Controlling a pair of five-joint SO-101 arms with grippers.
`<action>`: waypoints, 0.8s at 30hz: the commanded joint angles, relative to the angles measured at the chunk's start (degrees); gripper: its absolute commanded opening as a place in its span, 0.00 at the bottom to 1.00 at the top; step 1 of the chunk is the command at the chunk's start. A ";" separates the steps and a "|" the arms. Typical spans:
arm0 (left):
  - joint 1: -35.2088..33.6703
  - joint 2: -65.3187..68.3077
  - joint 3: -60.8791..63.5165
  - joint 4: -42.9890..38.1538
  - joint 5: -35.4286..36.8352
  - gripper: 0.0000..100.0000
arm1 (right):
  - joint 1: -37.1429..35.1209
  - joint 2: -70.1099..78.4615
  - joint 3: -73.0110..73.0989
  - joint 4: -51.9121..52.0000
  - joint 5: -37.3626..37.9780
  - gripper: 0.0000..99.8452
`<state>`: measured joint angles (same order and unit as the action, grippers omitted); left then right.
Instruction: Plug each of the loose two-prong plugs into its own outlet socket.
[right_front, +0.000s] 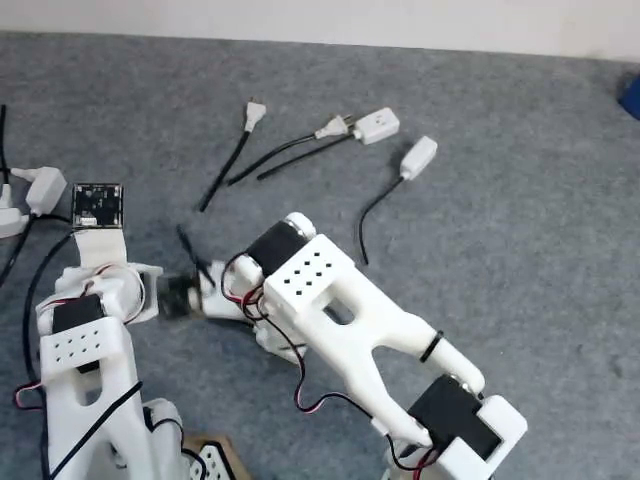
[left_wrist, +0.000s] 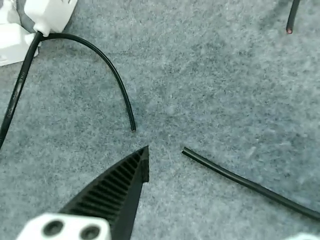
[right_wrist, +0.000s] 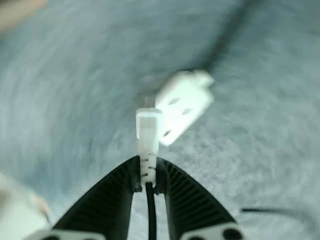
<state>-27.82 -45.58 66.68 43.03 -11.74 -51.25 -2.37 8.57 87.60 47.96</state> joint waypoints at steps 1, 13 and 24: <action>0.04 -0.13 -0.13 -0.62 -0.09 0.55 | 3.82 -2.68 -2.68 -0.22 -44.31 0.01; -0.31 -0.22 -0.31 -0.62 0.00 0.55 | 0.84 -4.26 2.51 -1.89 -63.47 0.01; -0.13 -0.22 -0.22 -0.79 0.00 0.55 | -4.26 -0.22 2.33 10.59 -83.78 0.01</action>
<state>-27.82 -45.58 66.68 43.03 -11.74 -53.89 -1.76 12.26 94.46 -32.31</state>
